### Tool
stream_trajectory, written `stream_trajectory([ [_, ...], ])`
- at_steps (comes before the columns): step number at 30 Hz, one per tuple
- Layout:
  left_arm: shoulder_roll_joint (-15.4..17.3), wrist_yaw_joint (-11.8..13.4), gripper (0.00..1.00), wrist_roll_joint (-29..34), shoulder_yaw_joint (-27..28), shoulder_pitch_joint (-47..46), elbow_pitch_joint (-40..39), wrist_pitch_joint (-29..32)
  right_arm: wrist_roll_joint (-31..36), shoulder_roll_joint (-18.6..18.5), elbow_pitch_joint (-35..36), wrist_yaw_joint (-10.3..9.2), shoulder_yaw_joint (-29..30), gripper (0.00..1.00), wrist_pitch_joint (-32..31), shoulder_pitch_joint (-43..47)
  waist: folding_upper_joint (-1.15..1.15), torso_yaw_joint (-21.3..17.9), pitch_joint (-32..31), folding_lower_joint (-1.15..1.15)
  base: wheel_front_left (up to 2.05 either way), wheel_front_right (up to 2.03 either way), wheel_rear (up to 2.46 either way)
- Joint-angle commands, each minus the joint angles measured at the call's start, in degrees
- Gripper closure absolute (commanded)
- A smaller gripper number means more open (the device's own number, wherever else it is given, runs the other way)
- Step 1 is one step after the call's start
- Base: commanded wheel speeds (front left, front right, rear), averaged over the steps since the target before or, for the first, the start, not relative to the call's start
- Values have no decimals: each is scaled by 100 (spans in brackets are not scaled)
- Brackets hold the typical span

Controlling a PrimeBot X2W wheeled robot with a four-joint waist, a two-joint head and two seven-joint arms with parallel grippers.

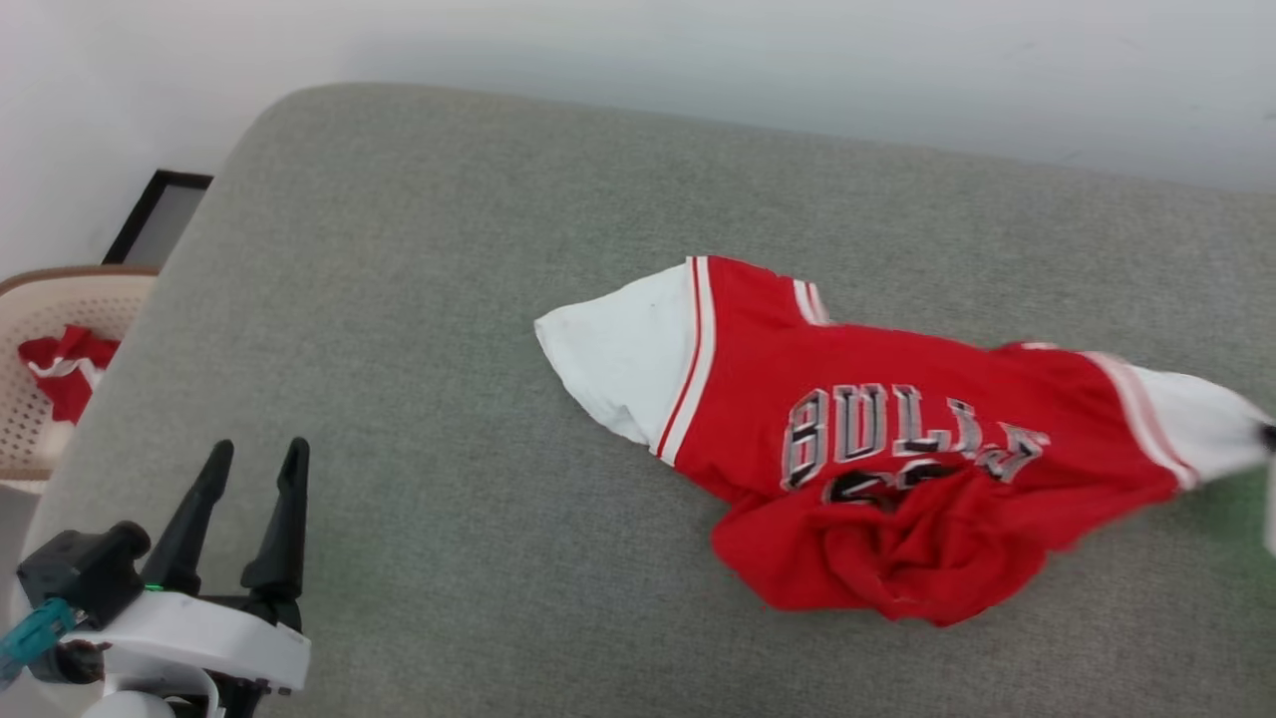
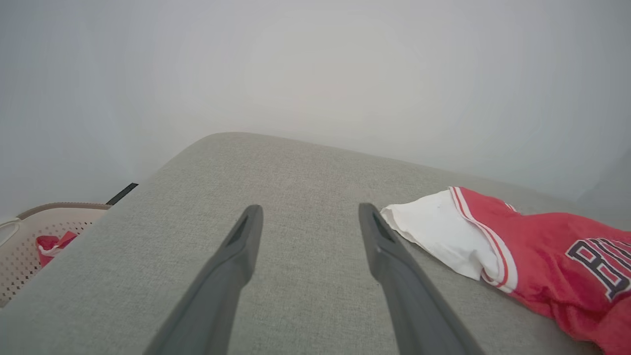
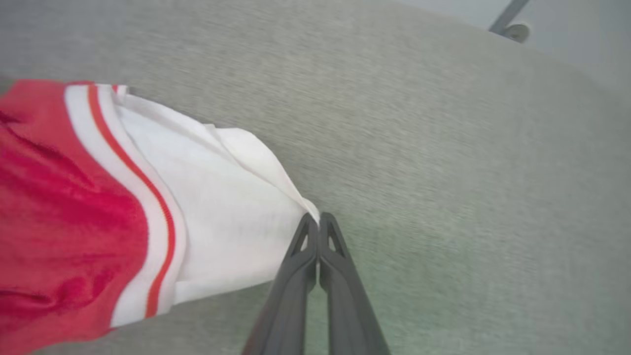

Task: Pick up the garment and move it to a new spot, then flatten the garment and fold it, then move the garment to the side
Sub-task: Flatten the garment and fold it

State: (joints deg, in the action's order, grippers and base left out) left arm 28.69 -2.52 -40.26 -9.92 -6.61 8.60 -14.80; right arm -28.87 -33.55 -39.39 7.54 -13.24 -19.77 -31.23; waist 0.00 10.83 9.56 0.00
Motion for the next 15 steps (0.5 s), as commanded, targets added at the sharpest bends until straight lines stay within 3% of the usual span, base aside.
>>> stream_trajectory([
  [1, 4, 28, 0, 20, -4, 47, -15, 0, 67, -73, -44, -10, 166, 100, 10, 132, 0, -35, -14, 0, 0, 0, 0],
  [7, -9, 23, 0, 3, -48, 21, -9, 14, 286, 32, -234, -10, 637, 100, -119, 571, 0, -61, -8, 0, 0, 0, 0],
  [13, 23, -15, 0, -21, -88, -40, 44, 54, 374, 402, -387, -8, 807, 100, -104, 734, 0, -101, -31, 0, 0, 0, 0],
  [14, 40, -21, 0, -17, -95, -47, 45, 59, 408, 446, -354, -8, 803, 82, -95, 706, 0, -123, -48, 0, 0, 0, 0],
  [15, 55, -29, 0, -23, -104, -63, 36, 97, 425, 480, -314, -8, 815, 57, -89, 679, 0, -145, -65, 0, 0, 0, 0],
])
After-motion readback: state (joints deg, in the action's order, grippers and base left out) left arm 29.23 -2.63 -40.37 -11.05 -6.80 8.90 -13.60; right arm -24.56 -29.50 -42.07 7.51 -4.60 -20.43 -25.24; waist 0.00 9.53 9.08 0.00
